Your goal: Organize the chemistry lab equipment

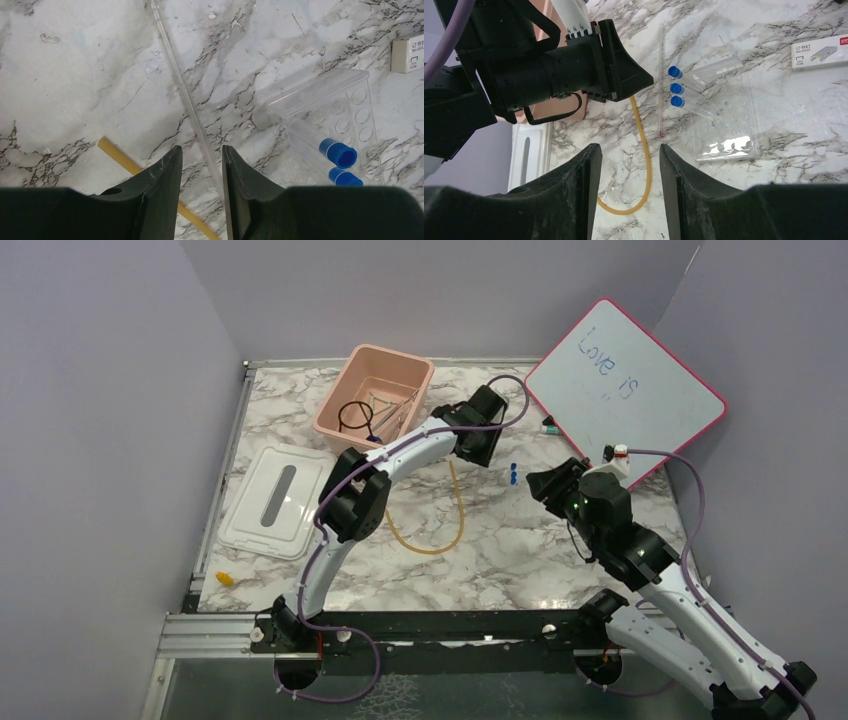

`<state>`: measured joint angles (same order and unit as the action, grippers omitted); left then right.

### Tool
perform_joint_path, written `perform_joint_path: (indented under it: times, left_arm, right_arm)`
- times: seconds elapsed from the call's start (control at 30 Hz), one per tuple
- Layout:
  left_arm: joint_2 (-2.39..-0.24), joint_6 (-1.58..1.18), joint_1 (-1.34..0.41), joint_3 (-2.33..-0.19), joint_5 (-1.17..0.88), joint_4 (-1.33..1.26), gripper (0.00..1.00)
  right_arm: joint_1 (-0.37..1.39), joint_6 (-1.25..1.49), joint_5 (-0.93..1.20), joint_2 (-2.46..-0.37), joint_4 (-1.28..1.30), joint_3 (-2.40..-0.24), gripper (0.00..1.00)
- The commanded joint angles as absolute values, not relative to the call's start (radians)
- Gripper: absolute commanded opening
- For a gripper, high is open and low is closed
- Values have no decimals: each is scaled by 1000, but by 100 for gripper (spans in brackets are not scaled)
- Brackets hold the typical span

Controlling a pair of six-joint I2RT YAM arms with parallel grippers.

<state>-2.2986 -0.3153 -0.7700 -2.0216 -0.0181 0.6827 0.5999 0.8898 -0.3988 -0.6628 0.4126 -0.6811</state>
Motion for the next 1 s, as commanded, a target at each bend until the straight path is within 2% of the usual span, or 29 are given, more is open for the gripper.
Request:
perform_joint_path:
  times: [0.0, 0.57, 0.7, 0.87, 0.97]
  left_arm:
    - [-2299, -331, -775, -2038, -65, 658, 38]
    - [-2403, -303, -773, -2052, -8, 659, 34]
    - [-2412, -312, -773, -2043, 17, 671, 25]
    - [-2407, -296, -773, -2043, 18, 679, 1]
    - [-2382, -284, -773, -2050, 29, 678, 0]
  right_arm:
    - [594, 891, -409, -663, 394, -671, 50]
    - [595, 895, -411, -649, 411, -680, 50]
    - [594, 900, -416, -632, 414, -683, 50]
    - [595, 899, -420, -622, 420, -687, 50]
    - [594, 900, -420, -621, 424, -689, 50]
